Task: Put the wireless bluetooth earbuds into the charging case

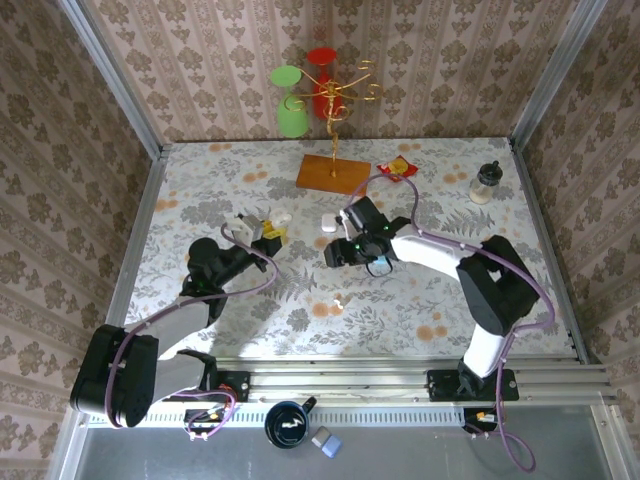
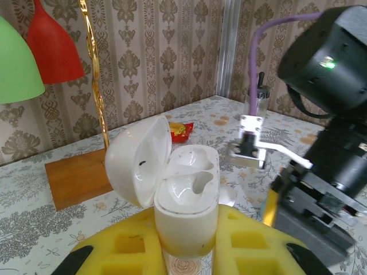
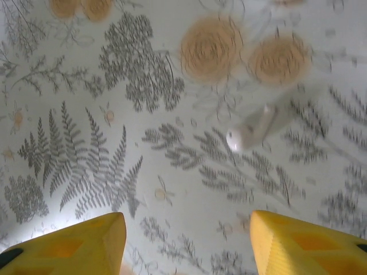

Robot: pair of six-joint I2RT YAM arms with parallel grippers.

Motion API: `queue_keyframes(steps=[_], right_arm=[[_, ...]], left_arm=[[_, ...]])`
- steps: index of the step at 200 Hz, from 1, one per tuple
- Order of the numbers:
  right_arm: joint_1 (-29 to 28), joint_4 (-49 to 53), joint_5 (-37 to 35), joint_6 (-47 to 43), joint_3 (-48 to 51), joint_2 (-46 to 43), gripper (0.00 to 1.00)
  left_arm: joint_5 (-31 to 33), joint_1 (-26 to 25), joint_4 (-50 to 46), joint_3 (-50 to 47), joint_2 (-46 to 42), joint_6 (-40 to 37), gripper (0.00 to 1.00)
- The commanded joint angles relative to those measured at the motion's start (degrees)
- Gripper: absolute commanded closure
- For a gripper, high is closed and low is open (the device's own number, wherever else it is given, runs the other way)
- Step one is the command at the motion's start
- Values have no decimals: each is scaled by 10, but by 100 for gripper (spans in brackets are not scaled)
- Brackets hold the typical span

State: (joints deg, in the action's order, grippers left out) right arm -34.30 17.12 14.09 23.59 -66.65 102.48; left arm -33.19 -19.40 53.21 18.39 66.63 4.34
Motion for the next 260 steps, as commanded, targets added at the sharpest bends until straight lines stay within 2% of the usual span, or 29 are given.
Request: queue_keyframes(steps=[1, 49, 96, 260], right_arm=[[12, 23, -1, -39, -57, 46, 40], [16, 89, 21, -83, -185, 155, 40], [18, 123, 17, -103, -237, 209, 40], [8, 87, 4, -68, -104, 119, 40]], left_arm=[[-11, 5, 13, -6, -16, 12, 99], [-9, 5, -12, -12, -43, 13, 99], [-10, 5, -18, -8, -46, 11, 99], [-33, 5, 3, 5, 3, 19, 98]])
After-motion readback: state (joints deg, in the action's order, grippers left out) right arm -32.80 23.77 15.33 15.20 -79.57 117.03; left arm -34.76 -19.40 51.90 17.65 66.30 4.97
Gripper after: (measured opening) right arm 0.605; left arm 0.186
